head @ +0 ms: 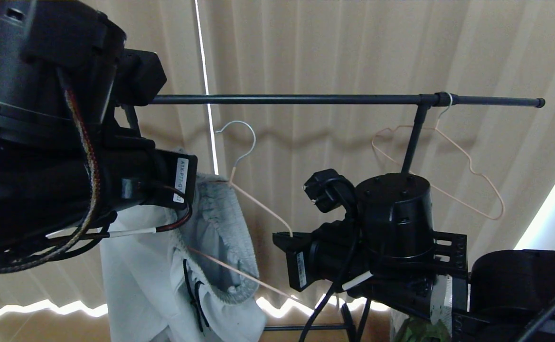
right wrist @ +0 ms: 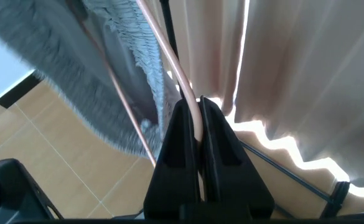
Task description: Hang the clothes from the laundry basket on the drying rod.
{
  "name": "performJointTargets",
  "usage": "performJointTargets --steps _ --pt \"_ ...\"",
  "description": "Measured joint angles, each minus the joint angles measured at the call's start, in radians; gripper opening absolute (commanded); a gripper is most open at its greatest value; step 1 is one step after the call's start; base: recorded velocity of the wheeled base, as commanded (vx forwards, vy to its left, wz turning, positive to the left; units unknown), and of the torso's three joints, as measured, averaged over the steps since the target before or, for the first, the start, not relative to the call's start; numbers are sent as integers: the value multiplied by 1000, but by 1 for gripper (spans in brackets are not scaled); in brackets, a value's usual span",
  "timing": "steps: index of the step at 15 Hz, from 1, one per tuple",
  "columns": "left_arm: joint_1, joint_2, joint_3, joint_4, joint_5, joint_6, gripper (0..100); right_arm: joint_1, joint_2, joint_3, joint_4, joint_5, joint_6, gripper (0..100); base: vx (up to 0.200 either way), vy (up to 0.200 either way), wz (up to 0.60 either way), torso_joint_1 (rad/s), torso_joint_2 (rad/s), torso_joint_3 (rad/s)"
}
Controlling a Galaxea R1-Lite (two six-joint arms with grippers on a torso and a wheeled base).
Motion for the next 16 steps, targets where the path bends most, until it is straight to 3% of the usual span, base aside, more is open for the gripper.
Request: performJointTargets --steps 4,7,11,16 --pt "-31 -5 18 -9 -38 3 0 3 -21 11 0 0 0 0 0 0 0 0 0 0" --pt "-57 -4 25 -73 -40 6 0 14 -38 31 0 -1 0 0 0 0 0 0 0 0" --pt "-87 -32 79 -93 -41 81 0 -16 -49 33 0 -1 -4 0 0 0 0 0 0 0" --pt "-90 -63 174 -186 -45 130 0 -23 -87 38 0 -2 -4 0 0 0 0 0 0 0"
